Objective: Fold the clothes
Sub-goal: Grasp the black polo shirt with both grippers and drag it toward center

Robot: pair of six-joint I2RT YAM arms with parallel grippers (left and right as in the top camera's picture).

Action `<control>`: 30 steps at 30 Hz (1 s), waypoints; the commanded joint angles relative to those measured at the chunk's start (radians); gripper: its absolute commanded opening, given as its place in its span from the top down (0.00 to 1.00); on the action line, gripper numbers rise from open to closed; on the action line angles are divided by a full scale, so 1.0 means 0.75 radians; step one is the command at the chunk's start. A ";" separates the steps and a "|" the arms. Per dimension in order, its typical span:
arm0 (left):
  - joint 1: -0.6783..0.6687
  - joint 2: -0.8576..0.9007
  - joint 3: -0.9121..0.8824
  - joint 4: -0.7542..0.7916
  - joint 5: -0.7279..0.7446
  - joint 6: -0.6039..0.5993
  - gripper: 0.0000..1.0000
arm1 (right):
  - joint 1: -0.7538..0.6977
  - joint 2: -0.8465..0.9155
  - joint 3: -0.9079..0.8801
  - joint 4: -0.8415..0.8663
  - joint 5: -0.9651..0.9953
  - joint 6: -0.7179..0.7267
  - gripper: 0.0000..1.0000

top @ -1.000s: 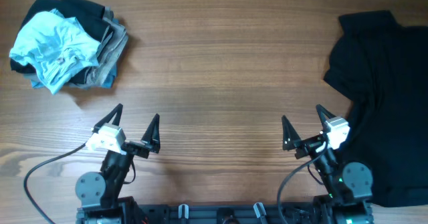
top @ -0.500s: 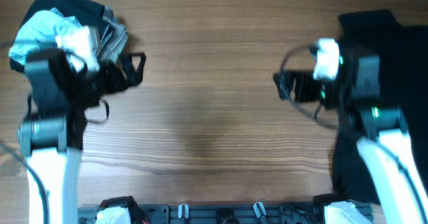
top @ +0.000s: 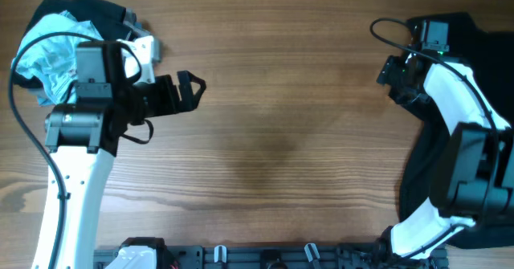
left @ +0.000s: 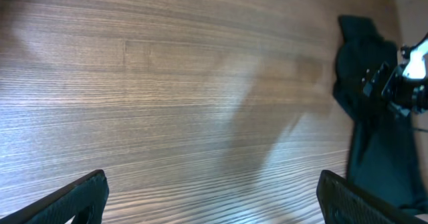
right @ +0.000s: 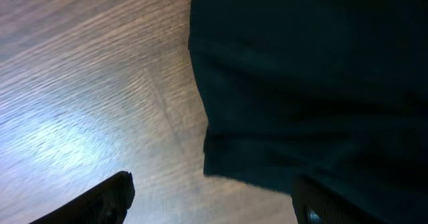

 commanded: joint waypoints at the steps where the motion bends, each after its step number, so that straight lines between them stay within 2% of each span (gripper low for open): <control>1: -0.044 -0.005 0.028 -0.003 -0.098 0.025 0.00 | 0.003 0.101 0.014 0.083 0.048 0.036 0.22; 5: -0.043 -0.005 0.028 -0.014 -0.097 0.025 0.00 | -0.001 0.189 0.014 0.142 0.049 0.041 0.27; 6: -0.043 -0.005 0.028 -0.024 -0.097 0.024 0.00 | -0.002 0.208 0.014 0.149 0.050 0.047 0.32; 8: -0.043 -0.005 0.028 -0.044 -0.097 0.025 0.00 | -0.005 0.229 0.013 0.133 0.011 0.070 0.82; 9: -0.043 -0.005 0.028 -0.044 -0.097 0.025 0.00 | -0.003 0.229 0.013 0.126 -0.030 0.070 0.96; 12: -0.042 -0.005 0.028 -0.043 -0.133 0.025 0.00 | 0.027 0.202 0.014 0.115 -0.369 0.003 0.96; 14: -0.042 -0.008 0.028 -0.044 -0.241 0.025 0.05 | 0.105 0.156 0.014 0.119 -0.582 -0.090 0.96; 16: -0.042 -0.014 0.029 -0.043 -0.334 0.025 0.07 | 0.274 0.089 0.014 0.116 -0.725 -0.145 0.96; 19: -0.042 -0.037 0.029 -0.043 -0.459 0.024 0.09 | 0.572 0.034 0.014 0.133 -0.794 -0.143 0.96; 21: -0.042 -0.070 0.029 -0.042 -0.588 0.024 0.07 | 0.873 0.030 0.014 0.182 -0.980 -0.144 0.96; 22: -0.042 -0.084 0.029 -0.041 -0.617 0.024 0.04 | 0.998 0.029 0.017 0.206 -0.991 -0.142 0.86; 23: -0.042 -0.093 0.029 -0.041 -0.622 0.025 0.02 | 1.065 0.025 0.025 0.216 -0.989 -0.148 0.64; 25: -0.042 -0.098 0.029 -0.032 -0.622 0.025 0.00 | 1.175 0.003 0.064 0.189 -0.901 -0.189 0.46; 28: -0.043 -0.081 0.028 -0.009 -0.582 0.025 0.01 | 1.140 -0.139 0.106 0.077 -0.656 -0.172 0.43; 30: -0.044 -0.048 0.028 0.019 -0.450 0.060 0.11 | 1.043 -0.269 0.107 0.027 -0.553 -0.092 0.39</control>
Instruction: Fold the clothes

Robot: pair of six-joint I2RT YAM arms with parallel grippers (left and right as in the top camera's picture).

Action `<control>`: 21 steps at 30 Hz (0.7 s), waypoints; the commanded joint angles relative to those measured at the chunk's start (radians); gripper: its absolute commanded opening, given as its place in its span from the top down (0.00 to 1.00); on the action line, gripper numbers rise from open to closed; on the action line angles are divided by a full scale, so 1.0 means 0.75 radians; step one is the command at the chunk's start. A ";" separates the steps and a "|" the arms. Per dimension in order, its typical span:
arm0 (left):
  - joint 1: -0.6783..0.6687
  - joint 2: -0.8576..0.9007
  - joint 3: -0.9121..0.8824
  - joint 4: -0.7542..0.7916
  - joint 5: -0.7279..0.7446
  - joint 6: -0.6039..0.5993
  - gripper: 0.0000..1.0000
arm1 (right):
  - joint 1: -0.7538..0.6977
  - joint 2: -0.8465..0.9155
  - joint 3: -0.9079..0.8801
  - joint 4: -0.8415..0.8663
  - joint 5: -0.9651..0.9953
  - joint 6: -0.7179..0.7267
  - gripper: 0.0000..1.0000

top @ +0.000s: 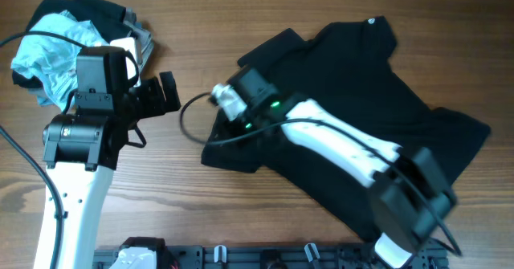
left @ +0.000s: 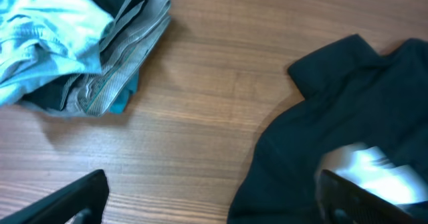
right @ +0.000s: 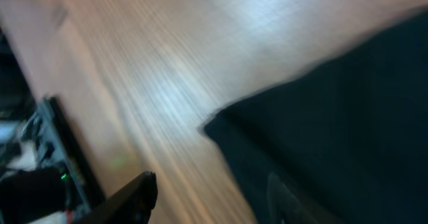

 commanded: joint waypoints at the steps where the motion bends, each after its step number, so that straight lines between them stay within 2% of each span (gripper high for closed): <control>1: -0.013 0.068 0.026 0.050 0.244 0.103 0.17 | -0.231 -0.309 0.065 -0.064 0.237 0.101 0.37; 3: -0.064 0.191 0.026 0.080 0.347 0.158 0.35 | -0.413 -0.465 0.065 -0.116 0.241 0.188 0.37; 5: -0.133 0.343 0.026 0.126 0.349 0.229 0.49 | -0.586 -0.584 0.065 -0.173 0.240 0.238 0.37; 8: -0.250 0.588 0.026 0.263 0.352 0.336 0.79 | -0.801 -0.686 0.065 -0.305 0.241 0.251 0.37; 9: -0.291 0.676 0.026 0.337 0.350 0.373 0.81 | -0.857 -0.699 0.065 -0.366 0.241 0.252 0.37; 10: -0.325 0.758 0.026 0.419 0.340 0.404 0.80 | -0.897 -0.702 0.065 -0.418 0.241 0.252 0.37; 11: -0.348 0.820 0.026 0.482 0.323 0.425 0.75 | -0.923 -0.702 0.065 -0.462 0.241 0.252 0.36; 14: -0.393 0.995 0.026 0.696 0.208 0.430 0.34 | -0.979 -0.694 0.062 -0.567 0.241 0.245 0.36; 15: -0.395 1.038 0.026 0.760 0.200 0.432 0.28 | -0.980 -0.693 0.061 -0.580 0.241 0.230 0.34; 18: -0.395 1.136 0.026 0.894 0.201 0.432 0.26 | -0.980 -0.693 0.060 -0.593 0.242 0.216 0.29; 20: -0.395 1.198 0.026 0.919 0.200 0.431 0.29 | -0.980 -0.693 0.058 -0.595 0.257 0.217 0.28; 21: -0.394 1.217 0.026 0.921 0.200 0.430 0.42 | -0.980 -0.693 0.058 -0.595 0.279 0.217 0.27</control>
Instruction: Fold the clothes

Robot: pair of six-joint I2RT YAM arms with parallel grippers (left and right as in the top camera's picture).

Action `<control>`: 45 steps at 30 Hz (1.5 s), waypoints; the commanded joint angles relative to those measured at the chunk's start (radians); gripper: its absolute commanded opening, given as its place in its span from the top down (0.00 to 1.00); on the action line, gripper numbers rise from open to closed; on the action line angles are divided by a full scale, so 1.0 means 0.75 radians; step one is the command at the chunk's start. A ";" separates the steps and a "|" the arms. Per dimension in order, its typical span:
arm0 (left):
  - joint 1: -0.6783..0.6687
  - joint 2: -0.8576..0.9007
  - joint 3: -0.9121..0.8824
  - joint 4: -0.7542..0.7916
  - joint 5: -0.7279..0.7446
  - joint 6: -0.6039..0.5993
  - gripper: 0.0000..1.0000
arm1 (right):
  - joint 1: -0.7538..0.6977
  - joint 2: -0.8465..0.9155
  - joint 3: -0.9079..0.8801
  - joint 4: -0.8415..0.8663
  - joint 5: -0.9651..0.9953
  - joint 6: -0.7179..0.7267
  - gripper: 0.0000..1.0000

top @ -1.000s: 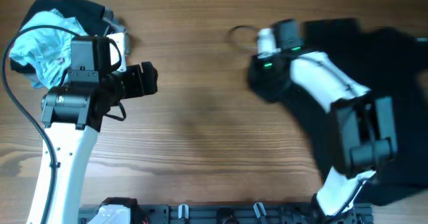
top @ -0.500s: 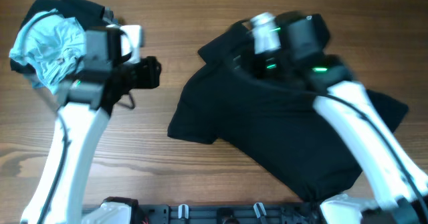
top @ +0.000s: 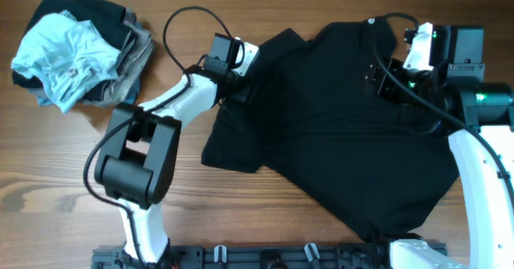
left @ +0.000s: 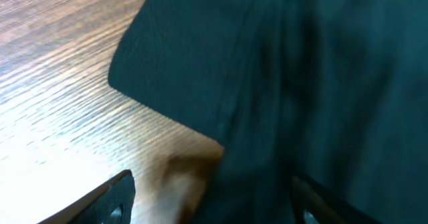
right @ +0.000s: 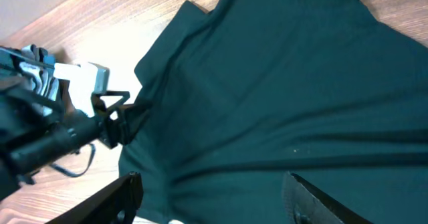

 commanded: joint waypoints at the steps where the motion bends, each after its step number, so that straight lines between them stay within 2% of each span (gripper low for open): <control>1: 0.004 0.082 0.008 0.009 -0.025 0.020 0.61 | -0.003 0.008 -0.003 -0.003 0.061 -0.013 0.26; 2: 0.012 0.090 0.008 0.005 -0.072 0.003 0.90 | -0.003 0.008 -0.005 -0.011 0.122 -0.012 0.24; 3: 0.030 0.090 0.008 -0.014 -0.189 -0.092 0.96 | -0.003 0.008 -0.020 -0.011 0.170 -0.010 0.24; 5: 0.097 0.083 0.008 -0.102 -0.465 -0.309 0.96 | -0.003 0.016 -0.055 -0.016 0.229 -0.006 0.24; 7: 0.205 0.081 0.008 -0.203 -0.592 -0.428 0.96 | -0.003 0.048 -0.074 -0.046 0.303 0.053 0.25; 8: 0.305 0.080 0.008 -0.266 -0.572 -0.458 0.96 | -0.004 0.080 -0.086 -0.077 0.393 0.139 0.25; 10: 0.440 0.080 0.008 -0.324 -0.436 -0.480 0.96 | -0.012 0.142 -0.090 -0.122 0.515 0.300 0.17; 11: 0.488 0.079 0.008 -0.347 -0.373 -0.479 0.96 | -0.030 0.188 -0.090 -0.123 0.527 0.320 0.17; 15: 0.553 0.043 0.008 -0.419 -0.358 -0.480 0.96 | -0.135 0.370 -0.090 -0.034 0.498 0.268 0.14; 16: 0.550 0.017 0.008 -0.432 -0.347 -0.473 0.94 | -0.176 0.433 -0.090 0.020 0.442 0.207 0.14; 19: 0.505 -0.070 0.008 -0.455 -0.282 -0.463 0.74 | -0.261 0.610 -0.090 0.182 0.288 0.058 0.15; 23: 0.438 -0.191 0.008 -0.502 -0.259 -0.465 0.15 | -0.334 0.833 -0.090 0.283 0.286 0.056 0.14; 25: 0.411 -0.271 0.008 -0.564 -0.259 -0.465 0.14 | -0.363 0.934 -0.090 0.325 0.244 0.028 0.15; 26: 0.402 -0.311 0.008 -0.592 -0.259 -0.465 0.13 | -0.364 0.969 -0.090 0.352 0.172 -0.067 0.18; 28: 0.391 -0.378 0.008 -0.626 -0.259 -0.465 0.13 | -0.362 0.996 -0.090 0.369 0.107 -0.130 0.26; 29: 0.388 -0.429 0.008 -0.641 -0.255 -0.465 0.13 | -0.362 1.009 -0.090 0.368 0.106 -0.128 0.43; 30: 0.388 -0.456 0.008 -0.645 -0.251 -0.465 0.13 | -0.362 1.011 -0.090 0.369 0.109 -0.129 0.55; 31: 0.388 -0.495 0.008 -0.650 -0.248 -0.476 0.13 | -0.362 1.011 -0.090 0.383 0.127 -0.127 0.78; 32: 0.388 -0.527 0.008 -0.651 -0.225 -0.475 0.14 | -0.367 1.010 -0.089 0.412 0.158 -0.103 0.96; 35: 0.388 -0.572 0.008 -0.651 -0.136 -0.475 0.14 | -0.436 1.010 -0.050 0.534 0.251 0.050 0.96; 37: 0.387 -0.575 0.008 -0.654 -0.047 -0.475 0.14 | -0.524 1.007 0.047 0.641 0.194 0.026 0.96; 39: 0.387 -0.575 0.008 -0.655 0.016 -0.475 0.14 | -0.615 1.002 0.188 0.705 0.112 -0.102 0.96; 40: 0.387 -0.575 0.008 -0.654 0.030 -0.475 0.14 | -0.645 1.002 0.253 0.710 0.067 -0.167 0.89; 41: 0.387 -0.575 0.008 -0.654 0.030 -0.475 0.14 | -0.677 1.001 0.327 0.696 -0.001 -0.244 0.64; 42: 0.387 -0.575 0.008 -0.654 0.030 -0.475 0.13 | -0.704 0.992 0.389 0.661 -0.067 -0.290 0.52; 44: 0.387 -0.575 0.008 -0.654 0.030 -0.475 0.12 | -0.737 0.953 0.429 0.594 -0.174 -0.290 0.30; 45: 0.386 -0.575 0.008 -0.651 0.032 -0.475 0.10 | -0.753 0.916 0.429 0.539 -0.262 -0.289 0.27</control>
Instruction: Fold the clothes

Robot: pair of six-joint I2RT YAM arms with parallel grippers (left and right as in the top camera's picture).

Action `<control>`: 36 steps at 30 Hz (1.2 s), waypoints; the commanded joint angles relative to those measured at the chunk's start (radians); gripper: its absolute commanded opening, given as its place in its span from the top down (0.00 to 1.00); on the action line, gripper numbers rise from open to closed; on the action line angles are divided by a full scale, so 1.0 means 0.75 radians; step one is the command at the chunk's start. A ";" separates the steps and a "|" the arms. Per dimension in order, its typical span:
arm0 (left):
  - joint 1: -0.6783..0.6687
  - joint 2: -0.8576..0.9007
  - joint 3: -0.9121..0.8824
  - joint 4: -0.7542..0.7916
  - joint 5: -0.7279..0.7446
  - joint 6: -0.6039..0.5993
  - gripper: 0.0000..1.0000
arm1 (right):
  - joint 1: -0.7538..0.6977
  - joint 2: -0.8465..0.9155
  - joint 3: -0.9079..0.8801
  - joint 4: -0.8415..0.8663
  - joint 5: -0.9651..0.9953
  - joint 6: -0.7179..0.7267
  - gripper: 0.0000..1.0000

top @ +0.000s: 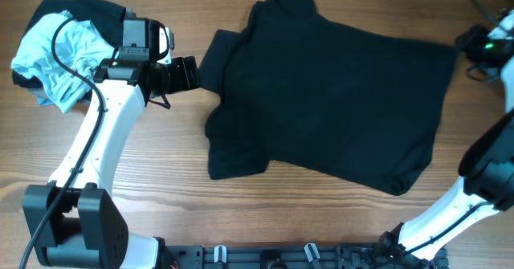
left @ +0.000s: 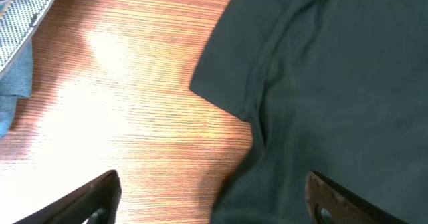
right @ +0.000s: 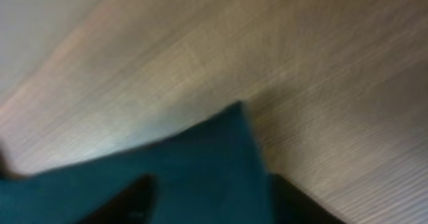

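A black T-shirt (top: 329, 92) lies spread over the middle and right of the table, collar at the far edge. My left gripper (top: 189, 74) stands open just left of its left sleeve (top: 215, 56). The left wrist view shows that gripper (left: 212, 180) wide open over bare wood and the shirt (left: 321, 83). My right gripper (top: 475, 44) is at the shirt's far right corner. In the blurred right wrist view it (right: 210, 194) is open, with the shirt's corner (right: 200, 157) lying between the fingers.
A pile of other clothes (top: 56, 44), light blue, grey and black, sits at the far left corner; its edge (left: 17, 23) shows in the left wrist view. Bare wood table (top: 144, 181) runs along the near side and to the shirt's left.
The shirt has turned and lies flatter, collar now at the far middle. My left gripper went from on the left sleeve to just left of it. My right gripper moved to the far right corner.
First the middle of the table was bare, the shirt bunched at the right edge by my right gripper. Then the shirt lay in the middle with my right gripper on its left part. Later my left gripper was at the sleeve. Now the shirt is spread out.
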 commanded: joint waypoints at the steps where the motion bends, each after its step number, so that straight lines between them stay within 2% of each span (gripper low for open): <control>1: -0.010 -0.023 -0.006 0.007 0.041 -0.012 0.10 | -0.029 -0.111 0.025 -0.168 -0.317 -0.076 0.27; 4: -0.027 -0.023 -0.006 0.019 0.041 -0.012 0.09 | -0.026 -0.195 0.024 -0.492 -0.325 -0.077 0.31; 6: -0.042 -0.023 -0.006 0.020 0.041 -0.012 0.09 | -0.003 -0.227 0.024 -0.786 -0.154 -0.039 0.37; 8: -0.047 -0.023 -0.006 0.019 0.041 -0.012 0.11 | 0.032 -0.237 0.013 -0.977 0.006 -0.022 0.39; 11: -0.047 -0.035 -0.006 0.019 0.041 -0.011 0.13 | 0.060 -0.295 0.001 -1.070 -0.007 -0.047 0.40; 14: -0.047 -0.111 -0.006 0.018 0.040 -0.006 0.12 | 0.081 -0.514 -0.002 -1.097 -0.052 -0.047 0.39; 16: -0.047 -0.202 -0.006 0.015 0.039 -0.001 0.09 | 0.084 -0.721 -0.007 -1.139 -0.039 -0.043 0.35; 19: -0.046 -0.273 -0.006 0.015 0.030 -0.001 0.07 | 0.084 -0.899 -0.089 -1.224 0.049 0.005 0.27; 20: -0.046 -0.280 -0.006 0.014 0.030 -0.001 0.07 | 0.084 -0.951 -0.156 -1.222 0.089 0.044 0.23; 22: -0.046 -0.280 -0.006 0.014 0.030 -0.001 0.06 | 0.084 -1.032 -0.338 -1.184 0.186 0.155 0.23; 28: -0.046 -0.278 -0.006 -0.006 0.031 -0.002 0.06 | 0.083 -1.058 -1.074 -0.786 0.202 0.390 0.36; 35: -0.047 -0.266 -0.006 -0.062 0.032 -0.002 0.08 | 0.083 -0.997 -1.432 -0.463 0.213 0.588 0.42; 36: -0.047 -0.263 -0.006 -0.061 0.032 -0.003 0.08 | 0.083 -0.985 -1.465 -0.429 0.208 0.592 0.47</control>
